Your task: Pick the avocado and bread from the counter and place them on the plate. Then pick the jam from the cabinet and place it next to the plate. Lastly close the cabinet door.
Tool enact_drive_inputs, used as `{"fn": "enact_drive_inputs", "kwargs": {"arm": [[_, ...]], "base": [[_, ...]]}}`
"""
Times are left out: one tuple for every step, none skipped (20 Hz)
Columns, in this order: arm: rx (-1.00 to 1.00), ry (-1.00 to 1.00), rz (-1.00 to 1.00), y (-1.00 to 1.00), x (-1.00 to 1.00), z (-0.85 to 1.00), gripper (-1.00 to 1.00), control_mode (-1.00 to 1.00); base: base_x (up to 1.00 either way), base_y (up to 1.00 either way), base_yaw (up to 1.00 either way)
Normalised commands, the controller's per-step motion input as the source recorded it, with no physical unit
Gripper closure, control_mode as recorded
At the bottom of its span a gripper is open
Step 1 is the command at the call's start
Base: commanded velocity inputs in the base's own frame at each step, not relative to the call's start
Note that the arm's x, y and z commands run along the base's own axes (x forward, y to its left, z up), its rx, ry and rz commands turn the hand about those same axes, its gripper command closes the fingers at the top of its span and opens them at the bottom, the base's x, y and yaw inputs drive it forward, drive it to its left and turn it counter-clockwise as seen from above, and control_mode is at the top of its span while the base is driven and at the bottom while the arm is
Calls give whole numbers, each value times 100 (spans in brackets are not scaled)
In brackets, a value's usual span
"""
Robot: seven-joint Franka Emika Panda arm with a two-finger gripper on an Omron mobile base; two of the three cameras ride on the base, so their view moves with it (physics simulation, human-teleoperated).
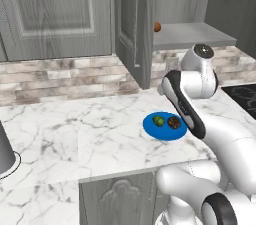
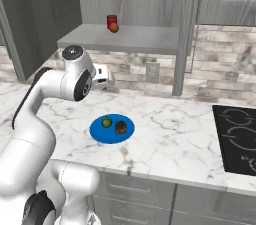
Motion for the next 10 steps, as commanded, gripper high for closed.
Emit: {"fn": "enact_drive_inputs", "kwargs": {"arm": [[2,-27,2,0,-30,87,-100,-100],[3,-27,2,0,-29,87,-100,-100],[3,-27,2,0,-27,87,-100,-100],[3,-26,2,0,-25,89,-100,-100],[3,-26,2,0,-26,91,-100,-100],[2,-25,2,0,-26,92,-100,-100],[3,-25,2,0,-26,92,-100,-100],[3,-25,2,0,-28,90,-100,-100],[3,-25,2,0,-26,85,-100,-100],[3,-25,2,0,-25,79,-100,-100]], "base": [[0,0,0],[0,0,0],[0,0,0],[0,0,0],[0,0,0],[0,0,0],[0,0,0],[0,0,0],[0,0,0],[0,0,0]]}}
